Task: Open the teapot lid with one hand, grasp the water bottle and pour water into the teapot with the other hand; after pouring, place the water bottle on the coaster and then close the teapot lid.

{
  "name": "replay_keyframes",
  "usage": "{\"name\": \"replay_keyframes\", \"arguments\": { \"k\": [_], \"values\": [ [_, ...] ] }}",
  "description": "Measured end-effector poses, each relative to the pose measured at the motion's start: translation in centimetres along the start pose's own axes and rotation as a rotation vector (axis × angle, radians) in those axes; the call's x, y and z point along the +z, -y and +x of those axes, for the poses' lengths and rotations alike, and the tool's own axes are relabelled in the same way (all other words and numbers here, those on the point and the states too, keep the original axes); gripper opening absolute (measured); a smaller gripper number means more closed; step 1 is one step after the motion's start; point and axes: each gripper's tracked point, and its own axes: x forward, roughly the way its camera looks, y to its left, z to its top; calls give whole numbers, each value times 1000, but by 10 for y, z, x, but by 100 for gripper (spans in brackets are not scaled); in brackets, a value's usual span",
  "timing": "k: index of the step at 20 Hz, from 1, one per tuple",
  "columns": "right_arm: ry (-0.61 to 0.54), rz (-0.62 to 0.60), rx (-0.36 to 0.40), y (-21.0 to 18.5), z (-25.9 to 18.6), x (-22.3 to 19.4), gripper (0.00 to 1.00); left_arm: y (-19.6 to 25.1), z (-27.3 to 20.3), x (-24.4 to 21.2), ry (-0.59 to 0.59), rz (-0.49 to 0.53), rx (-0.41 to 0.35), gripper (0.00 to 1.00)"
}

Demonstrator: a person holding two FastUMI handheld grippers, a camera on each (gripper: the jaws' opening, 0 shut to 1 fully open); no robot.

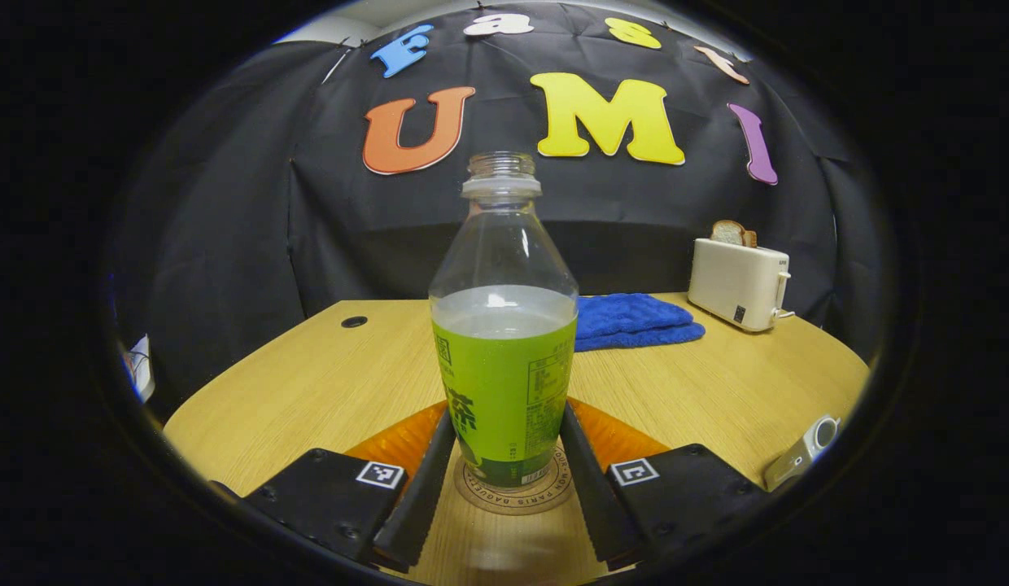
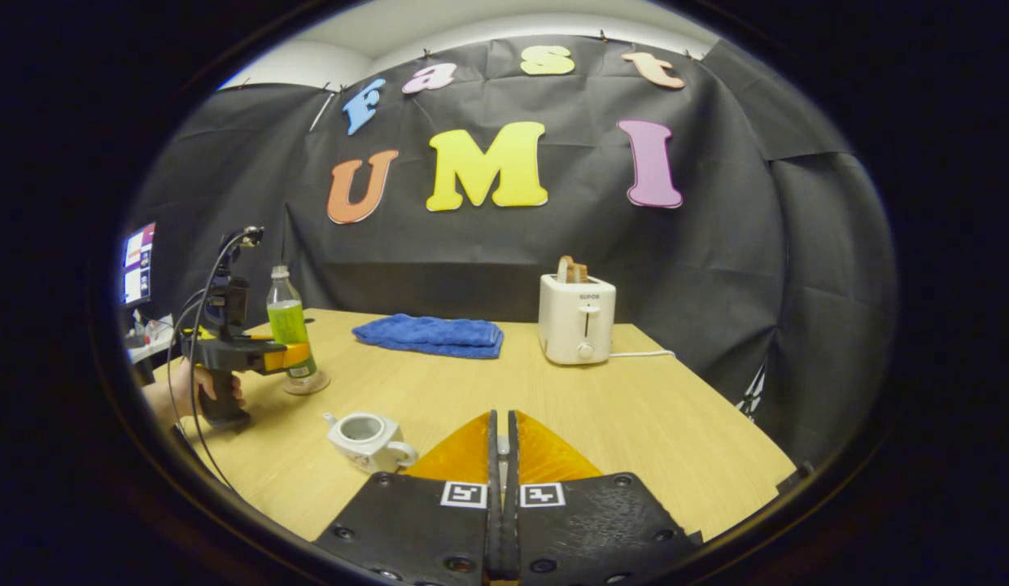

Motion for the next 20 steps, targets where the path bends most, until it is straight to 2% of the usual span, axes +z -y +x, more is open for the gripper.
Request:
{"name": "replay_keyframes", "arguments": {
  "k": [3, 6, 8, 14, 20],
  "values": [
    [5, 0, -2, 1, -1, 1, 0, 0, 0, -2, -8, -3, 1, 80],
    [9, -1, -1, -1, -3, 2, 0, -1, -6, 2, 9, -13, 7, 92],
    [12, -1, 1, -2, -5, 4, 0, -3, -9, 4, 14, -7, 20, 96],
    [48, -18, 46, -25, -8, 18, 0, -17, -61, 9, 33, -87, 55, 97],
    [76, -49, 132, -67, -2, 30, 0, -28, -125, 18, 97, -64, 82, 97]
  ]
}}
